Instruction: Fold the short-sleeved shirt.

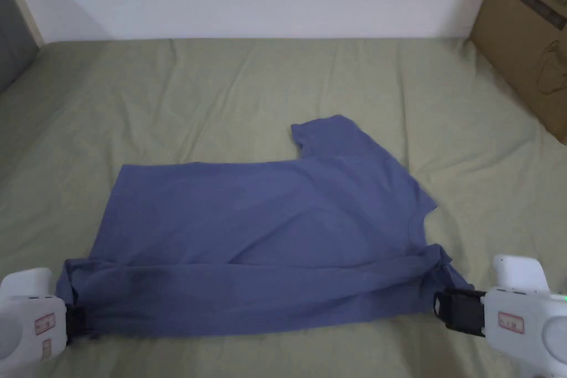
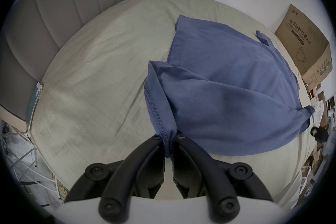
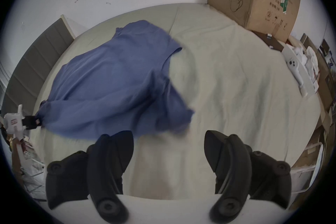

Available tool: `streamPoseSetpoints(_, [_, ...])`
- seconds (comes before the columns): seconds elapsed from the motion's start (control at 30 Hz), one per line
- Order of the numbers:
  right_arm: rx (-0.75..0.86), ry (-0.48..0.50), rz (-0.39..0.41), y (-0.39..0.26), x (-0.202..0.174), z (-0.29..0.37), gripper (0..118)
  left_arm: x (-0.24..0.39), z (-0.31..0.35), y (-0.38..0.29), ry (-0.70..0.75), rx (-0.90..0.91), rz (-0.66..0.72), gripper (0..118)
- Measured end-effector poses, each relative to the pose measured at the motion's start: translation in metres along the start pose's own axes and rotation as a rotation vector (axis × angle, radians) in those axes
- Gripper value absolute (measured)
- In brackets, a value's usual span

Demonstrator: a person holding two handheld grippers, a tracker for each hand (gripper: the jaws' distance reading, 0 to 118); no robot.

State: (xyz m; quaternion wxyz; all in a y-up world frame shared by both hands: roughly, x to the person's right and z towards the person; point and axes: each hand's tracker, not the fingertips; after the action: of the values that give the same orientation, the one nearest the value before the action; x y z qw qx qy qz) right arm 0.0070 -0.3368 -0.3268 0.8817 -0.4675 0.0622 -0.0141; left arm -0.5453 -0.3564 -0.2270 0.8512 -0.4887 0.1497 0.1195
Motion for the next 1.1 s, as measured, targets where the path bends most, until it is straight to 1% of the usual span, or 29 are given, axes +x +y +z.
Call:
streamPoseSetpoints(0.07, [0.004, -0.011, 0.008, 0.013, 0.007, -0.020, 85, -0.002, 0.002, 0.003, -0.010, 0.003, 0.006, 6])
streamPoseSetpoints(0.1, [-0.042, -0.038, 0.022, 0.018, 0.007, -0.035, 85, -0.001, 0.003, 0.003, -0.010, 0.005, 0.007, 6])
streamPoseSetpoints(0.13, [-0.091, -0.043, 0.030, 0.019, 0.008, -0.048, 84, -0.001, 0.002, 0.003, -0.009, 0.006, 0.004, 6])
streamPoseSetpoints(0.17, [-0.145, -0.011, 0.029, 0.019, 0.010, -0.062, 78, -0.002, 0.003, 0.004, -0.010, 0.005, 0.003, 6])
streamPoseSetpoints(0.2, [-0.197, 0.064, -0.014, 0.015, 0.010, -0.065, 58, -0.003, 0.003, 0.004, -0.012, 0.000, 0.006, 6])
streamPoseSetpoints(0.23, [-0.178, 0.092, -0.027, 0.013, 0.008, -0.062, 41, -0.004, 0.003, 0.003, -0.018, -0.007, 0.013, 6])
streamPoseSetpoints(0.27, [-0.127, 0.041, -0.007, 0.011, 0.004, -0.052, 31, -0.007, 0.005, 0.003, -0.032, -0.011, 0.030, 6])
streamPoseSetpoints(0.3, [-0.129, 0.046, 0.023, 0.014, 0.001, -0.044, 16, -0.011, 0.007, 0.004, -0.039, -0.012, 0.038, 6])
streamPoseSetpoints(0.33, [-0.123, 0.048, 0.023, 0.014, 0.002, -0.039, 14, -0.012, 0.009, 0.004, -0.047, -0.010, 0.044, 6])
streamPoseSetpoints(0.37, [-0.123, 0.062, 0.006, 0.014, 0.007, -0.034, 14, -0.014, 0.013, 0.006, -0.054, -0.008, 0.056, 6])
streamPoseSetpoints(0.43, [-0.116, 0.119, -0.033, 0.019, 0.017, -0.018, 12, -0.017, 0.026, 0.008, -0.070, 0.000, 0.052, 6])
streamPoseSetpoints(0.5, [-0.093, 0.129, -0.030, 0.019, 0.021, 0.008, 12, -0.018, 0.043, 0.006, -0.074, 0.013, 0.046, 6])
streamPoseSetpoints(0.57, [-0.090, 0.126, -0.048, 0.017, 0.027, 0.028, 12, -0.021, 0.061, 0.000, -0.071, 0.020, 0.039, 6])
streamPoseSetpoints(0.63, [-0.088, 0.144, -0.053, 0.008, 0.030, 0.048, 12, -0.022, 0.075, -0.013, -0.058, 0.019, 0.027, 6])
streamPoseSetpoints(0.7, [-0.092, 0.135, -0.047, -0.008, 0.033, 0.061, 12, -0.025, 0.086, -0.033, -0.058, 0.020, 0.020, 6])
streamPoseSetpoints(0.8, [-0.139, 0.101, -0.040, -0.046, 0.035, 0.067, 12, -0.022, 0.089, -0.066, -0.037, -0.006, 0.007, 7])
streamPoseSetpoints(0.83, [-0.176, 0.076, -0.022, -0.061, 0.035, 0.066, 12, -0.023, 0.086, -0.079, -0.034, -0.011, 0.002, 8])
streamPoseSetpoints(0.9, [-0.205, 0.070, -0.001, -0.087, 0.034, 0.062, 12, -0.021, 0.080, -0.094, -0.021, -0.044, -0.001, 11])
streamPoseSetpoints(0.93, [-0.214, 0.069, -0.008, -0.097, 0.034, 0.060, 13, -0.021, 0.077, -0.098, -0.005, -0.049, -0.004, 28])
streamPoseSetpoints(0.97, [-0.215, 0.061, -0.018, -0.103, 0.033, 0.060, 15, -0.021, 0.076, -0.102, 0.032, -0.055, -0.008, 48])
streamPoseSetpoints(1.0, [-0.216, 0.030, -0.022, -0.106, 0.032, 0.060, 25, -0.021, 0.076, -0.102, 0.052, -0.068, -0.009, 72])
streamPoseSetpoints(1.03, [-0.213, -0.026, 0.000, -0.106, 0.030, 0.061, 52, -0.020, 0.077, -0.100, 0.047, -0.062, -0.005, 99])
streamPoseSetpoints(1.07, [-0.194, -0.044, 0.021, -0.105, 0.029, 0.065, 70, -0.020, 0.083, -0.097, 0.039, -0.037, 0.004, 106])
streamPoseSetpoints(1.1, [-0.167, -0.050, 0.035, -0.102, 0.027, 0.070, 75, -0.026, 0.083, -0.092, 0.020, -0.007, 0.013, 104])
